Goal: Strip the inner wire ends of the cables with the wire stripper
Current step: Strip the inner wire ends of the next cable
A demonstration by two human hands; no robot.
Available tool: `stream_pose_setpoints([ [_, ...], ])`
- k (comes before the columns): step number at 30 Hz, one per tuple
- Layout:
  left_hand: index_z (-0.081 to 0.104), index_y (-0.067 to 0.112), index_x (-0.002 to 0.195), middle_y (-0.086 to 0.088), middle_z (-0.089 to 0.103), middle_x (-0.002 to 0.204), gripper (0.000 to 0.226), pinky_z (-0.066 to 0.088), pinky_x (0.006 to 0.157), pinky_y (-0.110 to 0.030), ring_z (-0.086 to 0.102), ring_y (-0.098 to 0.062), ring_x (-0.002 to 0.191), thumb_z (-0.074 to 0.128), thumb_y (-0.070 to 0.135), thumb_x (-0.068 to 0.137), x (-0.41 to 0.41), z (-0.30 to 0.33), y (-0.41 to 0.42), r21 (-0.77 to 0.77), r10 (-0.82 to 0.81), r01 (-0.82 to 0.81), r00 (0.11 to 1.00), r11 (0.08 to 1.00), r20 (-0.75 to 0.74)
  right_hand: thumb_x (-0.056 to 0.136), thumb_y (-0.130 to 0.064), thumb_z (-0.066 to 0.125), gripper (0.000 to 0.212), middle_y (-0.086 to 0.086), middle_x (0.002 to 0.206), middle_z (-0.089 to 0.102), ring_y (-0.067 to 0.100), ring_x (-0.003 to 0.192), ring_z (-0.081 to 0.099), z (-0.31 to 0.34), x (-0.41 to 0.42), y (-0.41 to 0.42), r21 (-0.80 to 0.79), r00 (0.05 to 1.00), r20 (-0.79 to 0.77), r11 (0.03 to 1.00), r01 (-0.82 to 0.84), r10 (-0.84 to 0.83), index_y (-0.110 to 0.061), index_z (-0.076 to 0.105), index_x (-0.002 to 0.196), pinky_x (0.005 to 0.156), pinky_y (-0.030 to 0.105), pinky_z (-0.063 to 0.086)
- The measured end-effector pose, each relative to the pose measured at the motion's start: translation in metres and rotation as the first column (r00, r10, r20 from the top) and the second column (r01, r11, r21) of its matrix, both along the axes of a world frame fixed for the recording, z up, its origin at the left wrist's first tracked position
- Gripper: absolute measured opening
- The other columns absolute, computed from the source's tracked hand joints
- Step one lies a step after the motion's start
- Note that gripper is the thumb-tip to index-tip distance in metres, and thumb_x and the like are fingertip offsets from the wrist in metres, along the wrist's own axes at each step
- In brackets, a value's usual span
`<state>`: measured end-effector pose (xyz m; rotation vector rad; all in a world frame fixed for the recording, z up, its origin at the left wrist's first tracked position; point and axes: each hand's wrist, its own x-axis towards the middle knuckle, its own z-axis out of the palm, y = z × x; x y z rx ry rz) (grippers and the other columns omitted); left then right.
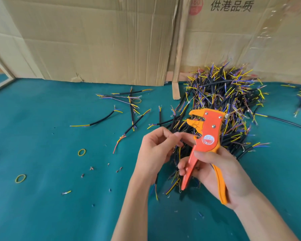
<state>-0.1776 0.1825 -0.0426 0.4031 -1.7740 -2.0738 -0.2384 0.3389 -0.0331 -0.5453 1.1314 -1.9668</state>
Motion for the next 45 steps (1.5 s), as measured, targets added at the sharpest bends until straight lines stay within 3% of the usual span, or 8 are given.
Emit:
stream_pose_setpoints([
  [5,0.058,0.01,0.096,-0.009,0.077,0.083,0.019,0.038,0.05,-0.021,0.044,-0.012,0.052,0.07,0.019,0.086,0.0,-0.002,0.001,-0.055,0.013,-0.011,0.999,0.998,0.035,0.074,-0.017,0.074,0.06,0.036,0.127,0.059,0.036,0.077,0.064,0.0,-0.002,0.002,0.012,0.999,0.024,0.999,0.035,-0.035,-0.005,0.065,0.132,0.07,0.043,0.055],
  [7,0.065,0.013,0.089,-0.007,0.077,0.081,0.004,0.04,0.052,-0.023,0.046,-0.013,0.054,0.066,0.016,0.09,0.0,-0.004,0.001,-0.077,0.056,-0.053,0.998,0.996,0.037,0.074,-0.016,0.073,0.06,0.035,0.129,0.058,0.036,0.077,0.065,-0.001,-0.002,0.002,0.014,0.999,0.021,0.999,0.033,-0.033,-0.004,0.065,0.132,0.069,0.043,0.055],
  [12,0.071,0.021,0.076,-0.003,0.074,0.072,0.014,0.041,0.052,-0.023,0.053,-0.013,0.058,0.067,0.012,0.085,-0.002,-0.009,-0.001,-0.103,0.169,-0.164,0.985,0.981,0.037,0.078,-0.006,0.067,0.058,0.024,0.133,0.063,0.037,0.076,0.064,-0.004,0.001,-0.001,0.034,1.0,0.002,0.999,0.024,-0.024,-0.002,0.06,0.136,0.068,0.045,0.055],
  [17,0.067,0.014,0.082,-0.006,0.074,0.074,0.014,0.038,0.048,-0.018,0.051,-0.011,0.055,0.067,0.003,0.091,-0.001,-0.01,-0.005,-0.038,0.246,-0.247,0.969,0.968,-0.026,0.075,-0.01,0.066,0.059,0.016,0.134,0.065,0.036,0.074,0.066,-0.002,0.001,-0.002,0.047,0.998,0.044,0.998,0.051,-0.053,0.0,0.061,0.133,0.067,0.044,0.057],
  [24,0.066,0.004,0.091,-0.01,0.076,0.079,0.007,0.04,0.047,-0.017,0.055,-0.011,0.058,0.062,-0.001,0.095,-0.001,-0.01,-0.009,0.047,0.258,-0.254,0.957,0.966,-0.133,0.066,-0.014,0.086,0.061,0.029,0.092,0.064,0.042,0.077,0.068,0.002,-0.012,0.013,0.161,0.983,0.171,0.982,-0.095,0.067,0.005,0.067,0.121,0.074,0.052,0.057],
  [31,0.069,0.013,0.088,-0.003,0.072,0.074,0.012,0.041,0.049,-0.018,0.054,-0.011,0.059,0.064,0.006,0.096,0.001,-0.009,-0.006,-0.046,0.193,-0.199,0.974,0.979,-0.116,0.067,-0.008,0.089,0.058,0.027,0.087,0.062,0.042,0.076,0.066,0.005,-0.003,0.008,0.204,0.967,0.161,0.952,-0.229,0.198,0.005,0.066,0.118,0.074,0.053,0.056],
  [36,0.069,0.017,0.083,0.005,0.061,0.064,0.015,0.038,0.049,-0.018,0.05,-0.007,0.051,0.067,0.008,0.095,-0.001,-0.008,-0.002,-0.152,0.223,-0.234,0.971,0.96,-0.089,0.064,-0.005,0.086,0.048,0.024,0.08,0.057,0.04,0.068,0.062,0.009,-0.002,0.009,0.237,0.977,0.128,0.951,-0.2,0.173,0.004,0.07,0.108,0.067,0.05,0.056],
  [45,0.07,0.022,0.079,0.006,0.062,0.06,0.019,0.043,0.051,-0.022,0.05,-0.012,0.052,0.068,0.011,0.095,-0.002,-0.009,-0.002,-0.141,0.338,-0.347,0.937,0.927,-0.084,0.07,0.004,0.075,0.033,0.021,0.079,0.054,0.038,0.065,0.06,0.008,0.001,0.005,0.233,0.986,0.109,0.961,-0.152,0.13,0.002,0.068,0.102,0.065,0.049,0.056],
])
